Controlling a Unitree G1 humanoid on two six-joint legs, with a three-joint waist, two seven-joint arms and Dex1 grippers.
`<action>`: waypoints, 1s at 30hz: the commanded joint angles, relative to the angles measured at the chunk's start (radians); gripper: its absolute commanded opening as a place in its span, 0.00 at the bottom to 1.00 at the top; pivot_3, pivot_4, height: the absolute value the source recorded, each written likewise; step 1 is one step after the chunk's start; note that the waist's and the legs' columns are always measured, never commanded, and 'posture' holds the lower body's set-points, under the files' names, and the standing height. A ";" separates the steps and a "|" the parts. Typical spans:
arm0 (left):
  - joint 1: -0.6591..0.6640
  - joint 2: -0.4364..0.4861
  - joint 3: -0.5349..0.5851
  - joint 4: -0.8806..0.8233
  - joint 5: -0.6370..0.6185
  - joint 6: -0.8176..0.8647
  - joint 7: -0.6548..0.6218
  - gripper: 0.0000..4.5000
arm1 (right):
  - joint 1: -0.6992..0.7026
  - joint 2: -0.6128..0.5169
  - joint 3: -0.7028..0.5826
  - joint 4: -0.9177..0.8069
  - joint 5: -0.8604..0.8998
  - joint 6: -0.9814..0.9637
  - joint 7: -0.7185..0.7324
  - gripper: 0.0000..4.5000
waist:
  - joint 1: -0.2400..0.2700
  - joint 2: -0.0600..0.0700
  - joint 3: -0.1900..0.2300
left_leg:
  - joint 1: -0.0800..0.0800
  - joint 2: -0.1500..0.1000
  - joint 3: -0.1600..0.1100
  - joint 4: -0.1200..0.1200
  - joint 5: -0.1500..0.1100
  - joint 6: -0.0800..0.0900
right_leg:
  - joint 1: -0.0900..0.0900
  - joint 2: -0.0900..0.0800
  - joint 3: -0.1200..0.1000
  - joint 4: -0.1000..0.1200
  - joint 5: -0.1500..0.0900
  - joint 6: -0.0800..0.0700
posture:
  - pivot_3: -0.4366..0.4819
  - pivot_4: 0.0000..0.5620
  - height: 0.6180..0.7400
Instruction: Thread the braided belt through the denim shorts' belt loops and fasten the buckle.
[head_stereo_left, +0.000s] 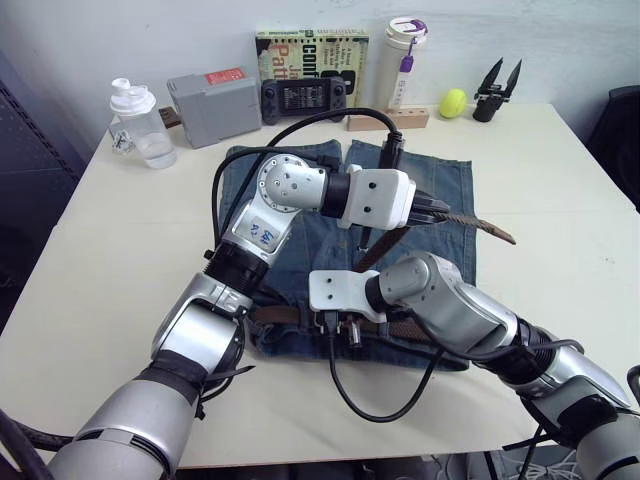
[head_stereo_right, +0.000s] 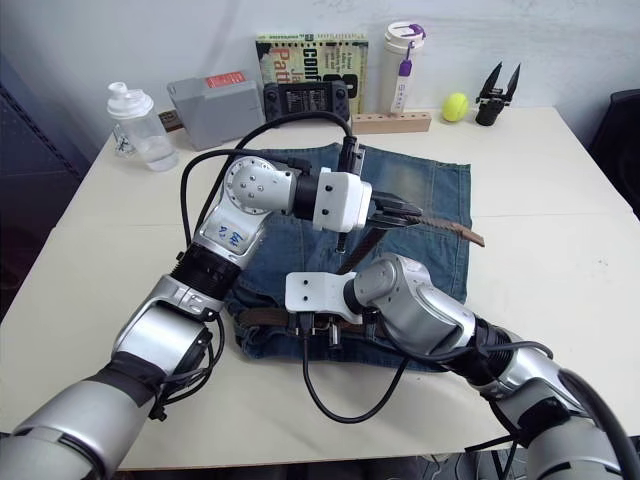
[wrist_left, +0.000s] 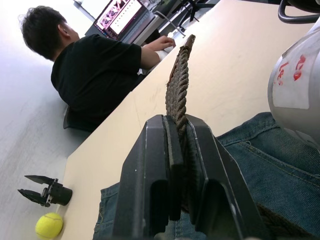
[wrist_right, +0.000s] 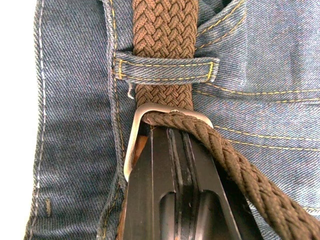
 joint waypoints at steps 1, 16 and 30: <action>-0.081 -0.005 0.092 -0.080 -0.033 -0.063 0.083 0.00 | 0.122 0.042 0.192 0.135 0.026 0.019 0.049 0.02 | -0.002 0.001 -0.001 | 0.000 0.000 0.000 0.000 0.000 0.000 | 0.000 0.000 0.000 0.000 0.000 0.000 | 0.48 0.27 0.88; 0.627 0.508 0.268 -0.433 -0.008 0.026 0.063 0.00 | 0.289 0.167 -0.393 -0.113 0.144 0.173 -0.249 0.02 | -0.011 0.004 0.000 | 0.012 0.001 -0.005 -0.011 0.001 -0.001 | 0.004 -0.003 0.003 0.001 -0.002 -0.003 | 0.48 0.27 0.88; 0.782 0.531 0.275 -0.601 -0.003 0.092 0.128 0.00 | 0.398 0.211 -0.714 -0.444 0.416 0.333 -0.322 0.41 | 0.002 0.006 0.005 | -0.004 -0.001 -0.009 -0.002 0.000 0.000 | -0.006 -0.002 0.001 0.002 -0.001 -0.002 | 0.48 0.27 0.88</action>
